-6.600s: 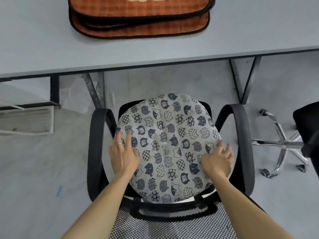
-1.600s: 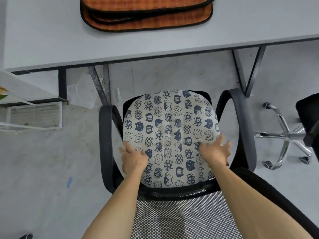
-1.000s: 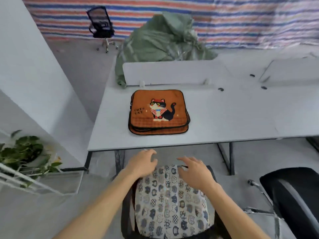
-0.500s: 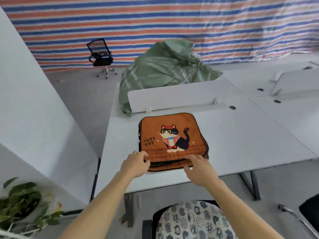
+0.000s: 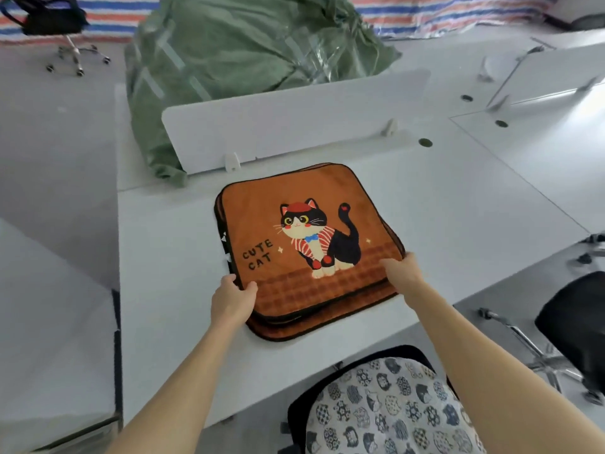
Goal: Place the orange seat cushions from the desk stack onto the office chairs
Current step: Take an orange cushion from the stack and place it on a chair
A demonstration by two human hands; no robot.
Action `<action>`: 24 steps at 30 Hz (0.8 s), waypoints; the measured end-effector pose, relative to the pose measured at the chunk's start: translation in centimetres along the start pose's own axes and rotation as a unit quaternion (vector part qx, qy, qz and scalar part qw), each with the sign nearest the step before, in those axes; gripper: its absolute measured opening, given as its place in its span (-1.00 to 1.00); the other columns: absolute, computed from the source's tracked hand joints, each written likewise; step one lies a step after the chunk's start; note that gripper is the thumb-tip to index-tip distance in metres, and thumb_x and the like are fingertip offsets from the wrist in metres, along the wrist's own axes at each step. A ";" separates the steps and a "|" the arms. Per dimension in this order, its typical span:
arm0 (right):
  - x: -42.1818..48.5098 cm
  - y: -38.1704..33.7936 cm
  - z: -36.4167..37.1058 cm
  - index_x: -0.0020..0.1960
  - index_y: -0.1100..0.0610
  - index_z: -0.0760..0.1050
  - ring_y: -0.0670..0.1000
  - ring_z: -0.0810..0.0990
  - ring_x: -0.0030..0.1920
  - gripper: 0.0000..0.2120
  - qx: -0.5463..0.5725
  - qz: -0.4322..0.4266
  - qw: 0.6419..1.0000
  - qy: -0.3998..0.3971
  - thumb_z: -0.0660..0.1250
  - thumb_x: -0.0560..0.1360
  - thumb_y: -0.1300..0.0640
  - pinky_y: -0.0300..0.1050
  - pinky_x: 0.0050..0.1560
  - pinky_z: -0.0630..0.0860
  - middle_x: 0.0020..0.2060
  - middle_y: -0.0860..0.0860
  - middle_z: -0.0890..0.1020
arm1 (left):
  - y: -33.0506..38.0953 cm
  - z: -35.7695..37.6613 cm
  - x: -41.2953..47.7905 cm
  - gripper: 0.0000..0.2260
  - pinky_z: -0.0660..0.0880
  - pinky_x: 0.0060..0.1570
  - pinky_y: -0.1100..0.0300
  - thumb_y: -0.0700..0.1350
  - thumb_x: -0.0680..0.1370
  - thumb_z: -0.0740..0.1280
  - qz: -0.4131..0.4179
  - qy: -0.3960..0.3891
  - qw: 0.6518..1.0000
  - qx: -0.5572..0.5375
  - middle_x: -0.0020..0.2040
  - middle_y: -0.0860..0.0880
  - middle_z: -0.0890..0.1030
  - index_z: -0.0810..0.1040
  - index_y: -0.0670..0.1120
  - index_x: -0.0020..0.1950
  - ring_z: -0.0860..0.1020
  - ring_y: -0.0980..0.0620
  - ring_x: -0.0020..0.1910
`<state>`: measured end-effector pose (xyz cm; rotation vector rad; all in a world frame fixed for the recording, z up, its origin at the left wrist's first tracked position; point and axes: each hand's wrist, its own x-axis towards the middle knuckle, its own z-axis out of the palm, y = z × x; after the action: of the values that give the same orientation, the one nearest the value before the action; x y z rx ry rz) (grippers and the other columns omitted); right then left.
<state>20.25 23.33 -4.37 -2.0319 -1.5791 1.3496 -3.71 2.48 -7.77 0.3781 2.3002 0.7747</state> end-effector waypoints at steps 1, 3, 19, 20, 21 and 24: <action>0.2 -0.1 0.1 0.46 0.21 0.26 0.23 0.52 0.22 -0.46 0.000 0.016 0.999 0.028 0.30 0.54 0.12 0.01 0.12 0.47 0.29 0.18 0.52 | 0.0 0.0 0.2 -0.49 0.47 0.10 0.03 0.09 0.59 0.29 0.004 0.011 1.000 0.009 0.29 -0.10 0.56 0.31 -0.11 0.47 0.54 -0.13 0.22; 0.3 -0.6 0.3 0.50 0.20 0.24 0.21 0.52 0.16 -0.44 -0.002 0.028 0.997 0.070 0.30 0.56 0.09 -0.04 0.02 0.42 0.27 0.18 0.52 | 0.5 -0.3 0.5 -0.63 0.48 -0.06 0.07 0.11 0.59 0.30 0.007 0.020 1.000 0.020 0.10 -0.06 0.61 0.44 -0.11 0.27 0.57 -0.03 -0.03; -14.2 8.2 -14.6 -0.06 -0.05 0.47 0.03 0.49 -0.18 -0.66 0.145 -0.132 0.967 0.166 0.13 0.46 0.38 -0.14 -0.21 0.38 0.00 0.03 0.55 | 10.5 0.9 -18.4 -0.80 0.22 -0.38 0.15 -0.39 0.43 0.13 0.134 0.077 0.970 -0.187 -0.18 -0.02 0.42 0.34 -0.10 -0.12 0.31 0.01 -0.36; -15.6 10.7 -16.3 -0.10 -0.05 0.46 0.07 0.48 -0.19 -0.65 0.150 -0.112 0.968 0.166 0.13 0.42 0.39 -0.09 -0.20 0.38 -0.03 0.04 0.58 | 10.6 1.8 -21.0 -0.77 0.25 -0.37 0.15 -0.40 0.43 0.12 0.125 0.073 0.966 -0.214 -0.13 -0.01 0.44 0.36 -0.11 -0.05 0.34 0.02 -0.33; -17.2 13.1 -17.9 -0.11 -0.02 0.44 0.09 0.47 -0.20 -0.65 0.150 -0.093 0.970 0.164 0.11 0.38 0.41 -0.07 -0.20 0.37 -0.08 0.05 0.59 | 10.6 2.9 -23.5 -0.75 0.28 -0.35 0.15 -0.41 0.44 0.11 0.118 0.061 0.962 -0.239 -0.11 -0.01 0.44 0.37 -0.11 0.01 0.37 0.01 -0.29; -22.3 20.5 -23.3 -0.13 0.11 0.39 0.10 0.37 -0.27 -0.69 0.183 -0.049 0.966 0.177 0.04 0.31 0.44 -0.06 -0.27 0.28 -0.26 0.07 0.46 | 9.9 6.9 -31.6 -0.69 0.37 -0.19 0.08 -0.37 0.47 0.12 0.096 -0.010 0.950 -0.298 -0.06 -0.02 0.46 0.38 -0.11 0.15 0.45 -0.04 -0.13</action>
<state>51.49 3.96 6.29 -1.8166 -1.1596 1.0729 24.68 -1.23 10.21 0.3260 1.9015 1.4969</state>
